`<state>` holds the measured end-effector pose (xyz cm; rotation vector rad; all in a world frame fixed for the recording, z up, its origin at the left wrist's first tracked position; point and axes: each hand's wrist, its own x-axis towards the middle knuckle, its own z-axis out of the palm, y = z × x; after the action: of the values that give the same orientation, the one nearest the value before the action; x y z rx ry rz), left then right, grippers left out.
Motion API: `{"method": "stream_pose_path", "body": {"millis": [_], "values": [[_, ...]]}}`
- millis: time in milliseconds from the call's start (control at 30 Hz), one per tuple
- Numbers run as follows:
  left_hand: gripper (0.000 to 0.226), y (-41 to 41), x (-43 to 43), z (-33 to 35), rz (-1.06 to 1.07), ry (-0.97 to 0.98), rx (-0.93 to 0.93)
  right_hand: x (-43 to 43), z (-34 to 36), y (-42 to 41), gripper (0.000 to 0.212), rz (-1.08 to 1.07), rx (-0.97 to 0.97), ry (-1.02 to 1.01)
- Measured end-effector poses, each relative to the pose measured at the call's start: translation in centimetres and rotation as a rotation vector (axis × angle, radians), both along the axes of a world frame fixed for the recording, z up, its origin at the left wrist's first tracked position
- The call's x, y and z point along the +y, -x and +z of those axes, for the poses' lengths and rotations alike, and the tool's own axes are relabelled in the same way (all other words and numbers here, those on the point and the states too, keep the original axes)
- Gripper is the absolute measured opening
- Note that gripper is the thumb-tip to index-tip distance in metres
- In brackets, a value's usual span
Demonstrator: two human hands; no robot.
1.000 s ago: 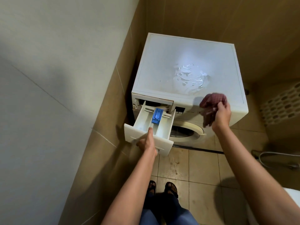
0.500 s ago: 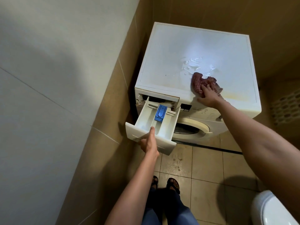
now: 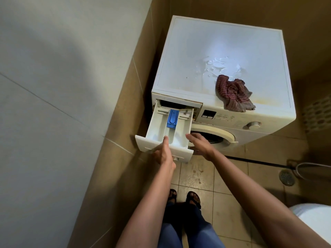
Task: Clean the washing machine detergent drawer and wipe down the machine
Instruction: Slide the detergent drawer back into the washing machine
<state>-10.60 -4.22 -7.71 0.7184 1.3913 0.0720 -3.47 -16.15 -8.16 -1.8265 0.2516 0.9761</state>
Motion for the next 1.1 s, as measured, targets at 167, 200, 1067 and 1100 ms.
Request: {"method": "stream_pose_path", "body": {"millis": [167, 200, 1067, 1100], "values": [[0.072, 0.4, -0.2, -0.6, 0.013, -0.016, -0.022, 1.4, -0.6, 0.0, 0.061, -0.103, 0.030, -0.026], [0.073, 0.5, -0.2, -0.8, 0.000, -0.026, -0.026, 1.5, -0.8, 0.0, 0.062, -0.093, 0.002, 0.001], [0.072, -1.0, -0.3, -2.2, -0.080, -0.002, -0.001, 2.0, -3.1, -0.5, 0.055, -0.268, -0.173, -0.048], [0.071, -0.9, -0.2, -2.3, -0.078, -0.008, -0.004, 2.1, -3.1, -0.4, 0.054, -0.283, -0.174, -0.048]]}}
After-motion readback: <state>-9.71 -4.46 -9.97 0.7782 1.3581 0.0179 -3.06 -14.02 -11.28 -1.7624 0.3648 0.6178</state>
